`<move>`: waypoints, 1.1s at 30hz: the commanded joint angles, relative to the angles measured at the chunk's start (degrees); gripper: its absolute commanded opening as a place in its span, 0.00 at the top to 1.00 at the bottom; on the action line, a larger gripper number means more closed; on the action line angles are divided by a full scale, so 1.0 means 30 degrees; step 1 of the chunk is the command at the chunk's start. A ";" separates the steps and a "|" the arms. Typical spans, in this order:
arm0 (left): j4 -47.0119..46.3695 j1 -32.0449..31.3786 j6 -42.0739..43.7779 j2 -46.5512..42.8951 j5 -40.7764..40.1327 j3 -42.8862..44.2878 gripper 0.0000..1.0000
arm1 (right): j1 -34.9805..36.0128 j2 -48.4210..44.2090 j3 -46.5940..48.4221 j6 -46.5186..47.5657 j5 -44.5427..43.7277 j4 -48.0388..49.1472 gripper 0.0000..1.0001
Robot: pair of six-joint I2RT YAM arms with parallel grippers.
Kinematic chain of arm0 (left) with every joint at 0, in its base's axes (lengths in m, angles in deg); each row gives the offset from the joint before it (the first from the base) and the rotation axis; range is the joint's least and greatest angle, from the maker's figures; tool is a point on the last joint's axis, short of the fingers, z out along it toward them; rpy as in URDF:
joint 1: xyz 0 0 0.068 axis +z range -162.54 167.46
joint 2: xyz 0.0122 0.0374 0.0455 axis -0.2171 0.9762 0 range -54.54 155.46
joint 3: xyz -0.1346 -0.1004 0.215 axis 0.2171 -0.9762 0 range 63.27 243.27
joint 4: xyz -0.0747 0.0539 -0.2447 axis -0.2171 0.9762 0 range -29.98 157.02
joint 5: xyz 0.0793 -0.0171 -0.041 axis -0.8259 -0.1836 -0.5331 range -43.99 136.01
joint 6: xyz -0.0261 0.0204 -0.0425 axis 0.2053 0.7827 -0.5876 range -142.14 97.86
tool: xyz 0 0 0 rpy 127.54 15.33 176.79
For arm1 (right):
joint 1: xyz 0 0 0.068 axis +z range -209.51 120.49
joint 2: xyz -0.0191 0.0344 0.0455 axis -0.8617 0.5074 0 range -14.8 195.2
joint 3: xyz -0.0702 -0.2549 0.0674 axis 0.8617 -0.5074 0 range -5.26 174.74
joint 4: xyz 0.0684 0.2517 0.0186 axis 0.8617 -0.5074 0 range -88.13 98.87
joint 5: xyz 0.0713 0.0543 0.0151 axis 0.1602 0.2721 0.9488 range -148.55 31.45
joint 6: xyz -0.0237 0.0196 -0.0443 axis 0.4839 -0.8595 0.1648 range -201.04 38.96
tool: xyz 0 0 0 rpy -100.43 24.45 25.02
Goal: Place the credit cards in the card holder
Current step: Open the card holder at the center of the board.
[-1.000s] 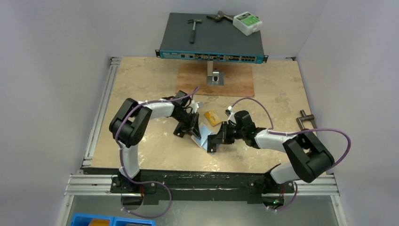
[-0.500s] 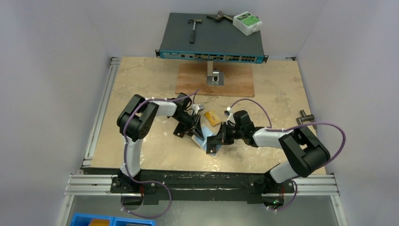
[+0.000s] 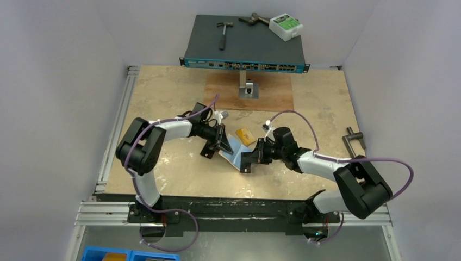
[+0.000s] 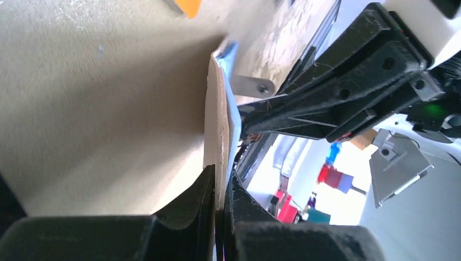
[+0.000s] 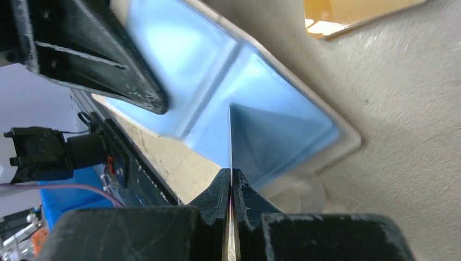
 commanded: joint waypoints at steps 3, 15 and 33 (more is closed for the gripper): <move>-0.2092 0.0456 -0.2041 -0.1253 -0.1762 -0.1234 1.00 | -0.0051 -0.0917 0.0392 0.0421 -0.1625 -0.0552 1.00; -0.2648 0.0470 -0.1354 0.1752 -0.0641 -0.0308 0.58 | -0.0039 0.1013 0.1418 0.0793 -0.2199 -0.1282 1.00; 0.5111 -0.0500 0.5257 -0.3151 -0.5339 0.3100 0.26 | -0.0071 0.1474 0.0713 0.1840 -0.2105 -0.1530 1.00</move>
